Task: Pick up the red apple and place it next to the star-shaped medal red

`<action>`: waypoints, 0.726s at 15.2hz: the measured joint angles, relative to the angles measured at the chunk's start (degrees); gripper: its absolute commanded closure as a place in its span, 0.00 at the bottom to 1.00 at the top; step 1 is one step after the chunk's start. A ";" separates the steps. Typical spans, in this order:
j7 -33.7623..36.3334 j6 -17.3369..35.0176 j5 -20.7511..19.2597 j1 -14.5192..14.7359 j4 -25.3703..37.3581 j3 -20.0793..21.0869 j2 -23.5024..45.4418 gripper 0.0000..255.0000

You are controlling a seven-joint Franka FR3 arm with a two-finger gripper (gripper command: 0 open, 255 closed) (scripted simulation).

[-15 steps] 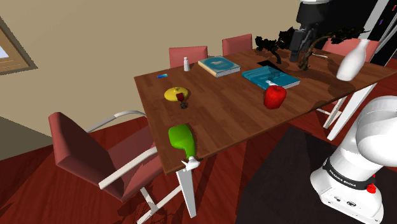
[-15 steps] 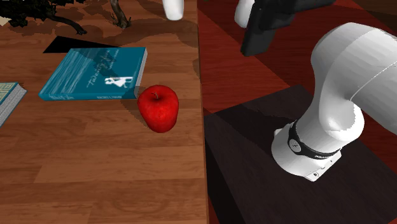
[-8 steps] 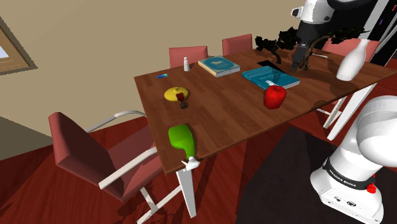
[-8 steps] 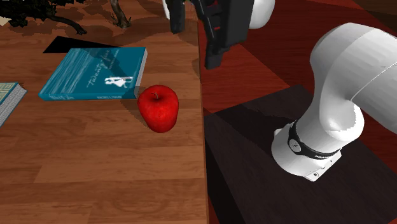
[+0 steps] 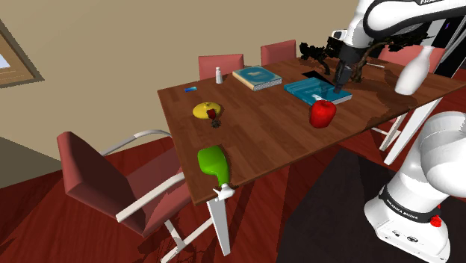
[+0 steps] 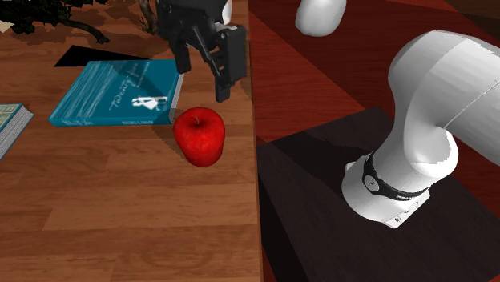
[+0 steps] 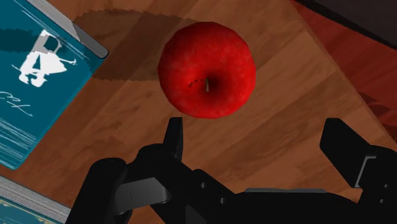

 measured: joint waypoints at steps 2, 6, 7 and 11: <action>-5.57 4.34 0.32 2.51 0.67 -4.95 3.76 0.00; -8.29 8.14 0.38 3.90 -0.53 -7.59 5.73 0.00; -8.47 9.13 0.33 4.05 -1.08 -8.02 6.15 0.00; -8.96 12.77 0.34 4.80 -2.73 -9.62 8.13 0.00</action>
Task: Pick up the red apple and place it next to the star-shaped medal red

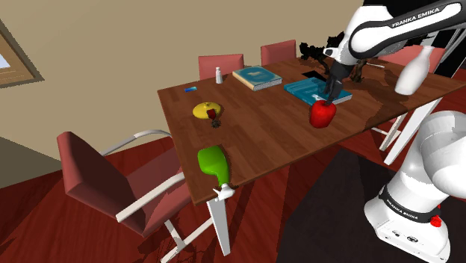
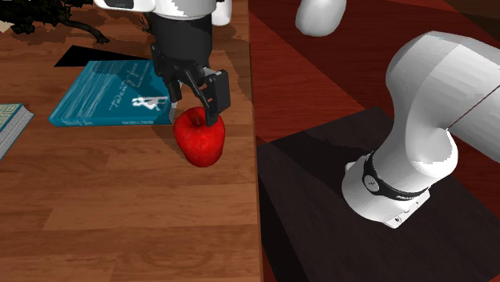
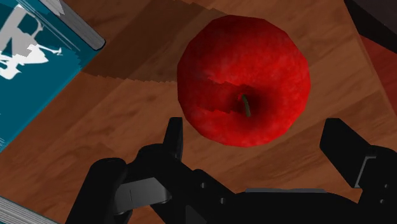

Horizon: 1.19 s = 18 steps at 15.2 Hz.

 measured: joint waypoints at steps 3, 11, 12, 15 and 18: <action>-0.04 0.51 -0.01 0.08 -0.26 -0.18 0.22 0.00; -0.06 0.57 -0.01 0.08 -0.29 -0.21 0.24 1.00; -0.06 0.57 -0.01 0.08 -0.28 -0.21 0.24 1.00; -0.06 0.58 -0.02 0.08 -0.28 -0.21 0.24 1.00; 0.03 0.15 0.00 0.02 -0.07 -0.01 0.03 1.00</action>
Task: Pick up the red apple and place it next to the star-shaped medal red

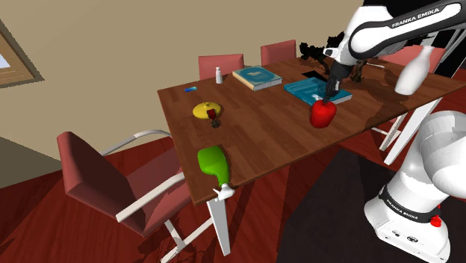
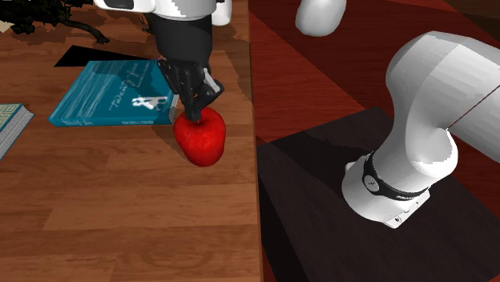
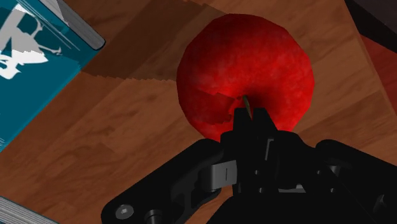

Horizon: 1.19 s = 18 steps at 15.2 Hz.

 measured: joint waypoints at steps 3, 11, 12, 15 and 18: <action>0.15 -2.17 0.23 -0.09 1.47 0.76 -0.73 1.00; 0.89 -9.10 0.79 -0.65 5.71 3.53 -3.42 1.00; 1.13 -9.96 0.91 -0.67 6.23 4.01 -3.74 1.00; 1.32 -12.17 1.21 -0.70 7.82 4.83 -4.32 1.00; 1.54 -14.38 1.58 -0.63 9.60 5.65 -4.74 1.00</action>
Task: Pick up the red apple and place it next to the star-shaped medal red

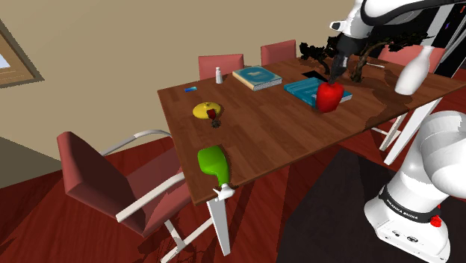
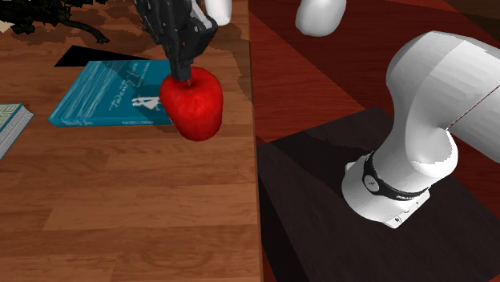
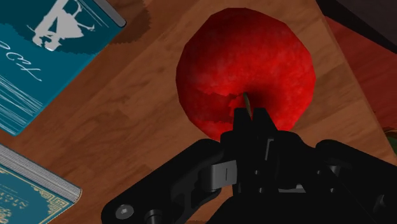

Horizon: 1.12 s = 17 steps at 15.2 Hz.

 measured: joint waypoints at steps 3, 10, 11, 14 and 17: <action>0.14 -2.36 0.58 0.35 2.44 0.71 0.09 1.00; 0.26 -7.82 1.52 0.70 7.65 2.19 -0.12 1.00; 0.18 -8.43 1.63 0.76 8.35 2.24 -0.03 1.00; 0.22 -10.51 2.08 1.05 10.72 2.72 0.29 1.00; 0.32 -12.73 2.60 1.41 13.35 3.25 0.74 1.00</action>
